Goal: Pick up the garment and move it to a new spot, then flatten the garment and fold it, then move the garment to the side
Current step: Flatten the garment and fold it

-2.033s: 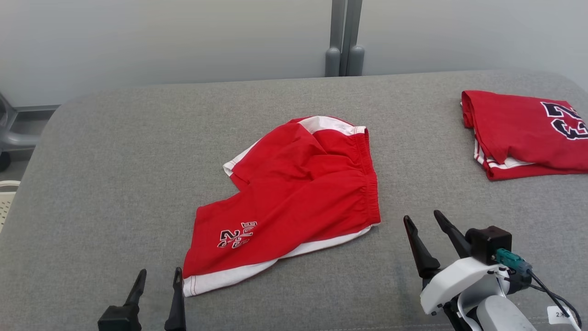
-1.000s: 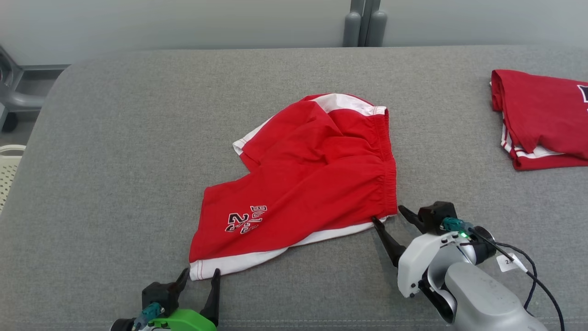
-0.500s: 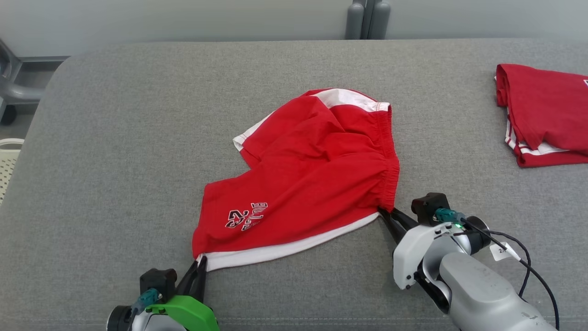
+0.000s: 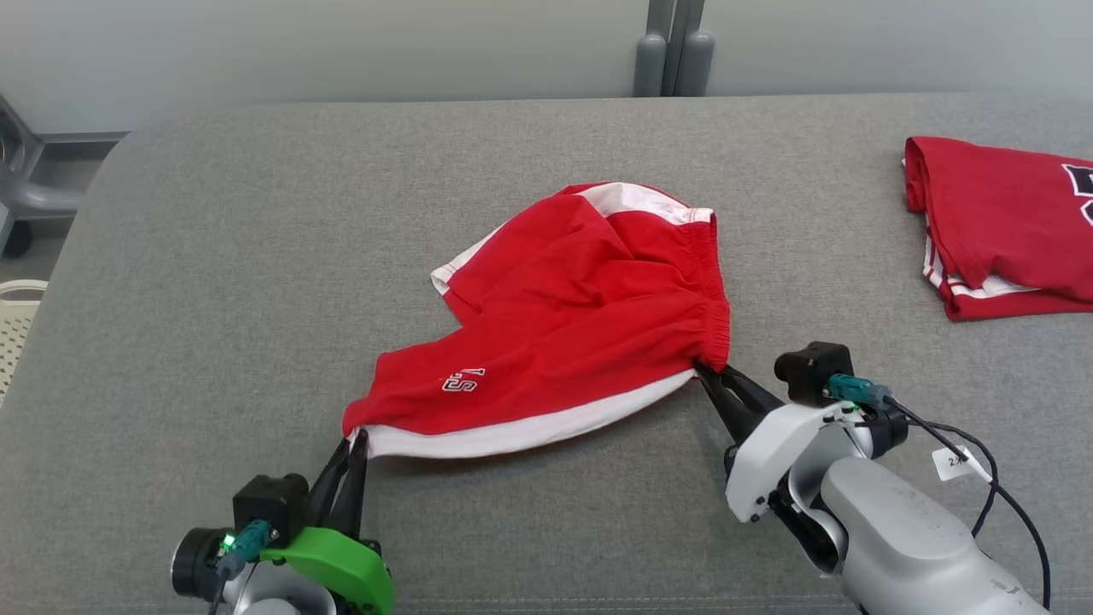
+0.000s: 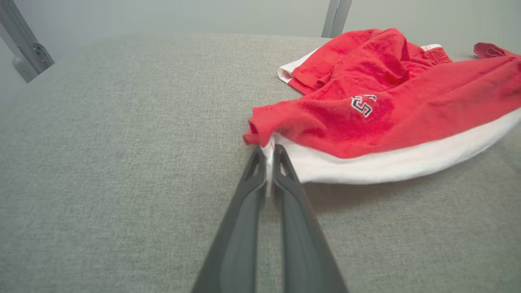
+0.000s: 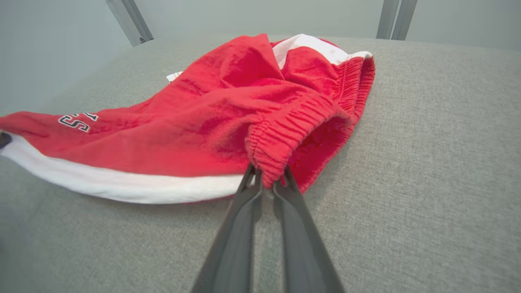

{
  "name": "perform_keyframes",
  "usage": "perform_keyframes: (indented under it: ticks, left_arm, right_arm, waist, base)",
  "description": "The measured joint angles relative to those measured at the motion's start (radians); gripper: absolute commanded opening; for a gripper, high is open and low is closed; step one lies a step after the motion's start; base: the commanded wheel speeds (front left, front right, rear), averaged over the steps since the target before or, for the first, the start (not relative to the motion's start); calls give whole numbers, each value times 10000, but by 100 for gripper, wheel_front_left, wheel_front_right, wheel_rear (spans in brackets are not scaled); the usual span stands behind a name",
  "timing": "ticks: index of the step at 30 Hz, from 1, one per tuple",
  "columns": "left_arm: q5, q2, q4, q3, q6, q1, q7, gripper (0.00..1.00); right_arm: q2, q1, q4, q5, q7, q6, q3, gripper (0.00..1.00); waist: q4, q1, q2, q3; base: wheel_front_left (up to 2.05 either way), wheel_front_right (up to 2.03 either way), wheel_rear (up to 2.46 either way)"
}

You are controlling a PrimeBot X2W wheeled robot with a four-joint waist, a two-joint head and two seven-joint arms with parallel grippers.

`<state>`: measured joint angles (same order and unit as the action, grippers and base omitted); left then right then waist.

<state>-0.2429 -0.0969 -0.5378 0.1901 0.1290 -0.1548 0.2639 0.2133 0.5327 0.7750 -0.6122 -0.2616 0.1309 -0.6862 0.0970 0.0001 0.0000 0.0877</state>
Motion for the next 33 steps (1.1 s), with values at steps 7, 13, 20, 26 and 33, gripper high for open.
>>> perform_keyframes:
  ticks: [7, 13, 20, 26, 33]
  left_arm:
    - [82, -541, 859, 451, 0, -773, 0, 0]
    - [-217, -1492, 1035, 1131, 2, -2605, -171, 0]
    - [-1116, -2974, 826, 2130, 2, -6327, -970, 0]
    - [-2040, -3716, 489, 2986, 2, -9729, -1538, 0]
    - [-2978, -4086, -564, 3645, 2, -12919, -1760, 0]
  right_arm:
    - [213, 415, -1030, -911, 67, 0, -274, 0]
    - [516, 1861, -1476, -1323, 468, -2, -535, 0]
    - [326, 5229, -1070, -1820, 1266, 0, -740, 0]
    - [-8, 8136, -50, -2878, 1776, -2, -65, 0]
    - [-556, 11067, 1965, -3103, 1791, 0, 508, 0]
  waist:
    - [-229, 0, 0, 44]
    - [-418, 0, 0, 462]
    - [-700, 0, 0, 1567]
    - [-859, 1, 0, 2651]
    - [-1034, 1, 0, 3937]
  base:
    - [0, 0, 0]
    - [0, 0, 0]
    - [0, 0, 0]
    - [0, 0, 0]
    - [0, 0, 0]
